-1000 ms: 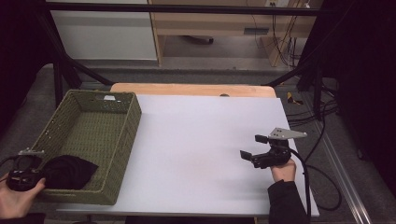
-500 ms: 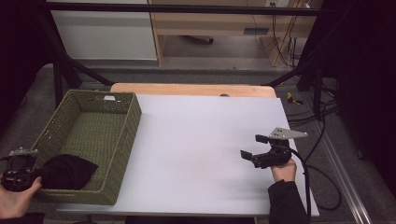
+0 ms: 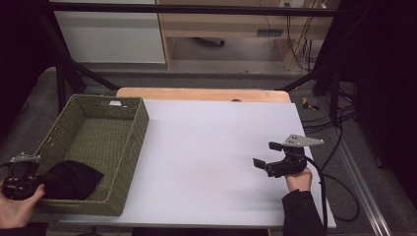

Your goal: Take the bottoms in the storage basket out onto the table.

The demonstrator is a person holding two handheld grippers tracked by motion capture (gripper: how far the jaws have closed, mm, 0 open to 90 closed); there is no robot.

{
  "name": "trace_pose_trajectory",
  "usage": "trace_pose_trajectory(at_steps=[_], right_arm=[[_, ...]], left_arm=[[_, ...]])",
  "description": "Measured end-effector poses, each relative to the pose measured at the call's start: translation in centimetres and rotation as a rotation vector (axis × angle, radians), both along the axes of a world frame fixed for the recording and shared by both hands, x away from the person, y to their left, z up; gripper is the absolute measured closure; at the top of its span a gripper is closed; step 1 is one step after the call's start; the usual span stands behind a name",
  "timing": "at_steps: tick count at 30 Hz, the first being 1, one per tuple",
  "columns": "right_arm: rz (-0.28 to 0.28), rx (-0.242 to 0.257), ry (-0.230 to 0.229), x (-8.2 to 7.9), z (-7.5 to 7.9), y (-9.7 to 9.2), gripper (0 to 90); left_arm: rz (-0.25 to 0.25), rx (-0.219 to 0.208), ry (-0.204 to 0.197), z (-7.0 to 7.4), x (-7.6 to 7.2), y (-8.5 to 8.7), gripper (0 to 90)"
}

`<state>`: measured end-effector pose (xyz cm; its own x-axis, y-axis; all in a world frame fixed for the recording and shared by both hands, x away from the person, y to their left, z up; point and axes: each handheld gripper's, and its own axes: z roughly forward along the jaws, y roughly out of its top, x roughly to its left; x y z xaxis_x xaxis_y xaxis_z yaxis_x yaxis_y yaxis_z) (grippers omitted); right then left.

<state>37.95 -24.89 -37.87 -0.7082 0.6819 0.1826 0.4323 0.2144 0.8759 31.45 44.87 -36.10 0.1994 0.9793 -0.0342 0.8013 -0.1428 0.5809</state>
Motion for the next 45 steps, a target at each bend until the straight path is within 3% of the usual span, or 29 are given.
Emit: trace_pose_trajectory(at_steps=[24, 45], right_arm=[[0.000, 0.002, 0.000, 0.0, 0.0, 0.0, 4.0], [0.000, 0.009, -0.003, 0.0, 0.0, 0.0, 4.0]], left_arm=[[-0.019, -0.091, -0.135, 3.6, -0.7, 0.5, 82.0], [-0.090, -0.115, -0.217, 7.8, -0.4, -0.9, 82.2]])
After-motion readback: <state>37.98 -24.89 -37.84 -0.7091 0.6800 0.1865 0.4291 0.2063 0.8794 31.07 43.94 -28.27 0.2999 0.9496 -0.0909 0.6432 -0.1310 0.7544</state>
